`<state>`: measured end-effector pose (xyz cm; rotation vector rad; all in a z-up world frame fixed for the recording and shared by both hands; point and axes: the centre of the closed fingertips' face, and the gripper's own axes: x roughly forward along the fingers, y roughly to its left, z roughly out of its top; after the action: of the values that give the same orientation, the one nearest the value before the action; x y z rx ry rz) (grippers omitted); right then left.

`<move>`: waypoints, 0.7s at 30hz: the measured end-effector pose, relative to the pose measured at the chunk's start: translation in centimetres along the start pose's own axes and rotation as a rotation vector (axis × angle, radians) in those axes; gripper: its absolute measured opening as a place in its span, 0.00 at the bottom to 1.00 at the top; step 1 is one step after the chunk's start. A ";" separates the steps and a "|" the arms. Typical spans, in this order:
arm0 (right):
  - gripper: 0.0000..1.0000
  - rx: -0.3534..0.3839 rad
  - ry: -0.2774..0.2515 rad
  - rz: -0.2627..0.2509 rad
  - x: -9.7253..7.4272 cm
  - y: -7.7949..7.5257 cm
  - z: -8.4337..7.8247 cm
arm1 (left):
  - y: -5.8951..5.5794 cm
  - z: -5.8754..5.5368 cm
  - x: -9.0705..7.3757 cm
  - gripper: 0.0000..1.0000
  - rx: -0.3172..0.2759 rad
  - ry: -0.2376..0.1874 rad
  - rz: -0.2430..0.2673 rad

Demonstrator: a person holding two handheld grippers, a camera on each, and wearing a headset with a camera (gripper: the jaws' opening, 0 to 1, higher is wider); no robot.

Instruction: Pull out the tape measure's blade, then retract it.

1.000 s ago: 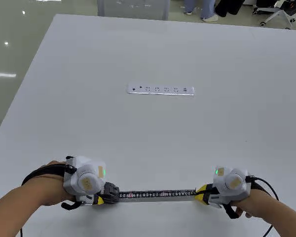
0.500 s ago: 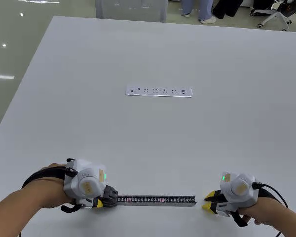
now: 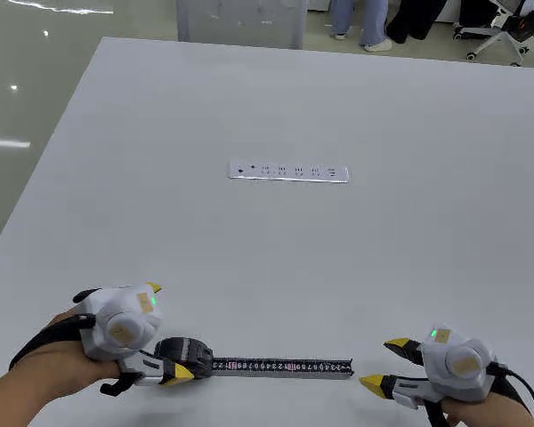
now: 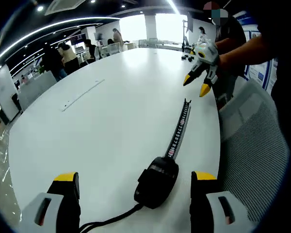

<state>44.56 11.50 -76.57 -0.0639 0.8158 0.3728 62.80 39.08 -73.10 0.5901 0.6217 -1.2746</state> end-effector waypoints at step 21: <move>1.00 0.038 -0.132 -0.129 -5.3 1.2 -1.1 | -2.6 -7.1 -6.0 1.00 -0.426 -0.253 0.097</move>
<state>40.07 10.83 -73.37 -0.0550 0.6841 0.2370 58.54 47.71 -73.97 0.1028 0.6210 -1.0618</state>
